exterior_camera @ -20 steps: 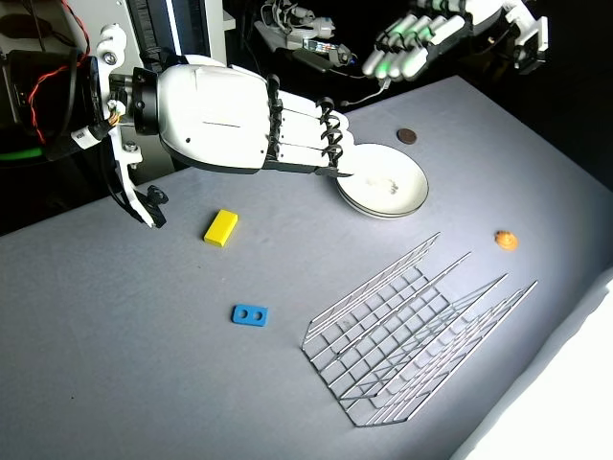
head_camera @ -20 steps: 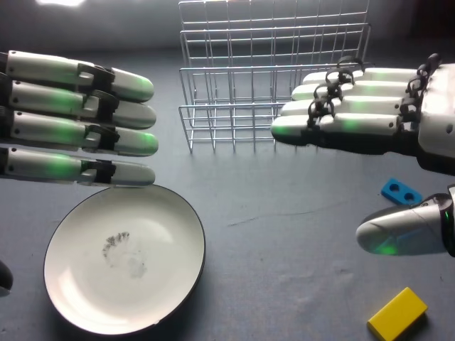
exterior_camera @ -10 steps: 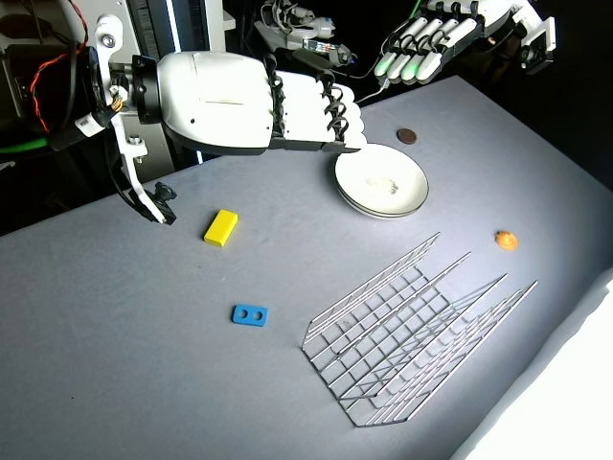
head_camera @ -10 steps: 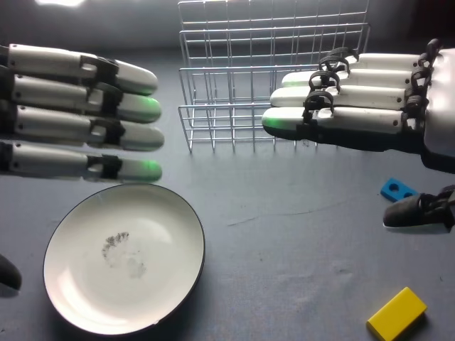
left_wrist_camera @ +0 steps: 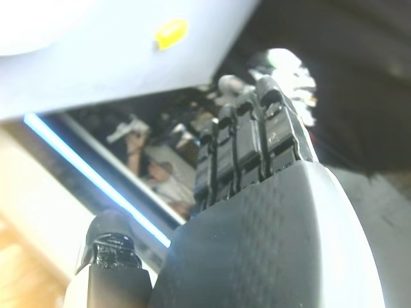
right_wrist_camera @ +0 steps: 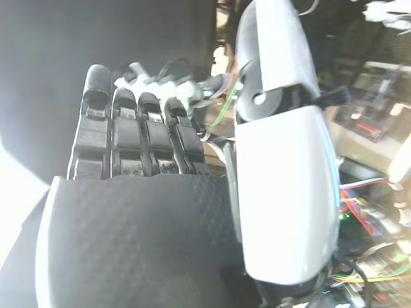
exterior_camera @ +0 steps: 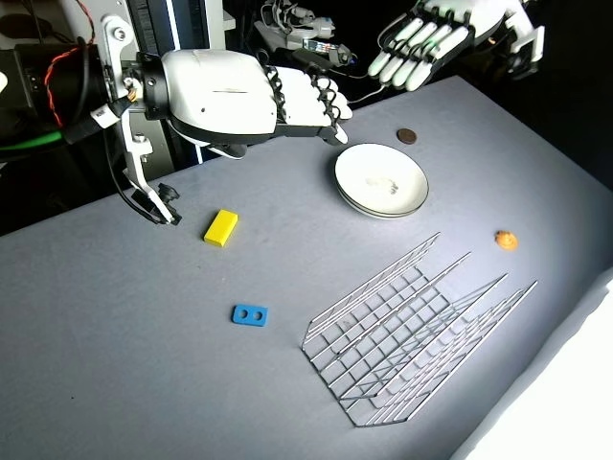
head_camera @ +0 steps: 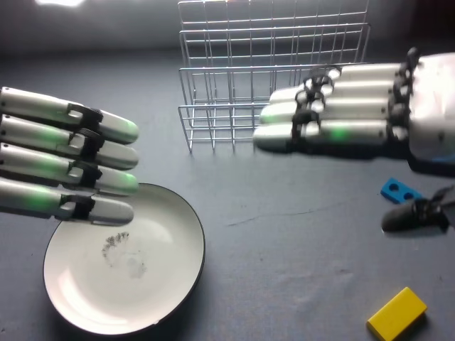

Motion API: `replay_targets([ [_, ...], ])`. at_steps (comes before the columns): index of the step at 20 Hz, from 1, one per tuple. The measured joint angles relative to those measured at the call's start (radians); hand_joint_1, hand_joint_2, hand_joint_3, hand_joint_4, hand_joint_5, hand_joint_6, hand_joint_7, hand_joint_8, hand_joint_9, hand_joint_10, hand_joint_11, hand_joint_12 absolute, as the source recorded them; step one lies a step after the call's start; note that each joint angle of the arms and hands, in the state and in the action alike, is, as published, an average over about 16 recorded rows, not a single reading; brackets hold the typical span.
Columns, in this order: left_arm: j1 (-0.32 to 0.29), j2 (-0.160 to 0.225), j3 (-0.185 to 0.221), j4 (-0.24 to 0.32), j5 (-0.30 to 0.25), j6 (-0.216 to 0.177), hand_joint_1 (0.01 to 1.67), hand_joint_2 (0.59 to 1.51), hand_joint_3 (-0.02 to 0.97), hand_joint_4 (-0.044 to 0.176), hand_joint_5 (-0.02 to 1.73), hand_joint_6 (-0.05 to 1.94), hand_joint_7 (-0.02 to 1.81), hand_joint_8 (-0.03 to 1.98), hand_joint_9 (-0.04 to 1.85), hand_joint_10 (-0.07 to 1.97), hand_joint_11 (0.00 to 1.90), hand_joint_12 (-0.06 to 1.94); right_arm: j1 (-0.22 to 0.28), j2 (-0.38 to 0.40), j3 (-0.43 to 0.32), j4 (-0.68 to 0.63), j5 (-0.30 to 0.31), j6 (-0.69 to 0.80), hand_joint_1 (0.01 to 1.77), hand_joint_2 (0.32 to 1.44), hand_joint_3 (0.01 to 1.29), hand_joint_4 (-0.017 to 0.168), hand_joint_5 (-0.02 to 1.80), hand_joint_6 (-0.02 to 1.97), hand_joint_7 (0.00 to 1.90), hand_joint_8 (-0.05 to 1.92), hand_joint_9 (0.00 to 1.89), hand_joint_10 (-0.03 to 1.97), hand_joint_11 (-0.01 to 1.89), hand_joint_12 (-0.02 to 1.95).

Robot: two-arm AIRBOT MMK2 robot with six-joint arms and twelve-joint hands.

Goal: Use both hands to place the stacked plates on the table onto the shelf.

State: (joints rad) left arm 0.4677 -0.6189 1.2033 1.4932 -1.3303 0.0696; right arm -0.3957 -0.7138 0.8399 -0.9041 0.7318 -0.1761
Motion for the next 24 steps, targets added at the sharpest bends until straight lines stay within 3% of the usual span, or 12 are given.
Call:
replay_targets([
  [5,0.002,0.001,0.005,0.071,0.005,-0.039,0.01,1.142,0.016,0.001,0.19,-0.01,0.19,0.01,0.16,0.01,0.04,0.27,0.021,-0.019,0.024,-0.016,-0.04,0.04,1.23,0.98,0.02,-0.001,0.02,0.02,0.01,0.01,0.02,0.0,0.02,0.43],
  [11,0.047,0.0,0.002,0.138,0.047,-0.035,0.01,1.151,0.016,0.001,0.19,-0.01,0.19,0.02,0.16,0.01,0.04,0.3,0.031,-0.033,0.042,-0.023,-0.064,0.056,1.21,1.01,0.02,-0.004,0.02,0.02,0.01,0.01,0.02,0.0,0.02,0.36],
  [17,0.143,-0.01,-0.002,0.164,0.143,-0.027,0.01,1.154,0.016,0.001,0.18,-0.01,0.19,0.02,0.16,0.01,0.02,0.33,0.034,-0.041,0.049,-0.024,-0.063,0.057,1.21,1.02,0.02,-0.005,0.02,0.02,0.01,0.01,0.02,0.0,0.02,0.41],
  [24,0.279,-0.041,-0.001,0.134,0.301,-0.014,0.01,1.157,0.018,0.001,0.19,-0.01,0.2,0.02,0.18,0.01,0.03,0.37,0.037,-0.054,0.049,-0.024,-0.064,0.052,1.25,1.03,0.02,-0.005,0.03,0.02,0.02,0.01,0.02,0.0,0.02,0.48],
])
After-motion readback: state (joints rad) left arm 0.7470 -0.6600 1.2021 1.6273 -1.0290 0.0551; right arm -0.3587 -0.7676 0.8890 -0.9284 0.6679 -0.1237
